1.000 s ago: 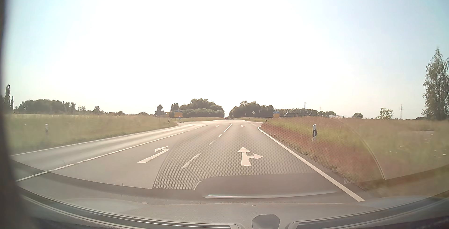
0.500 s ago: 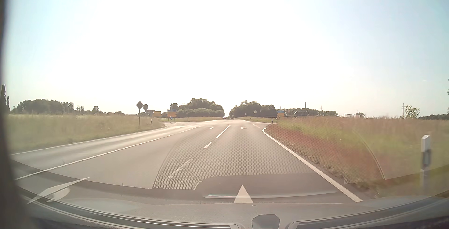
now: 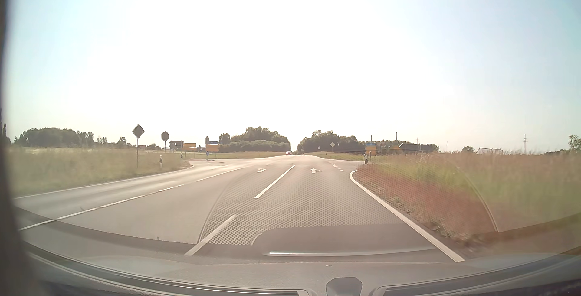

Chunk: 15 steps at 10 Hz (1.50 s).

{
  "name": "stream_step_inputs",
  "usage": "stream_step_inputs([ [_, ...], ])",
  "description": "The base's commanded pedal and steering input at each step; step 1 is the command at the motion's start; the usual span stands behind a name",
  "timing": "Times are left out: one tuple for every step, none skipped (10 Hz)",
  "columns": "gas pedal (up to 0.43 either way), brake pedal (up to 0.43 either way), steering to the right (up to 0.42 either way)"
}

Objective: Follow the waypoints while adhering to traffic rules and regulations

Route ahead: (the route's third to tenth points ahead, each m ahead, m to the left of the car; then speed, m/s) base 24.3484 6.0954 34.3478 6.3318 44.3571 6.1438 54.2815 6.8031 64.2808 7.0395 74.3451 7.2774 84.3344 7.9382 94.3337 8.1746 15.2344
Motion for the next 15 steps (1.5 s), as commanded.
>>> stream_step_inputs([
  [0.248,0.006,0.002],
  [0.248,0.006,0.002],
  [0.248,0.006,0.002],
  [0.248,0.006,0.002],
  [0.248,0.006,0.002],
  [0.24,0.006,0.002],
  [0.228,0.006,0.002],
  [0.228,0.006,0.002],
  [0.228,0.006,0.002],
  [0.228,0.006,0.002],
  [0.228,0.006,0.002],
  [0.228,0.006,0.002],
  [0.228,0.006,0.002],
  [0.228,0.006,0.002],
  [0.228,0.006,0.002],
])
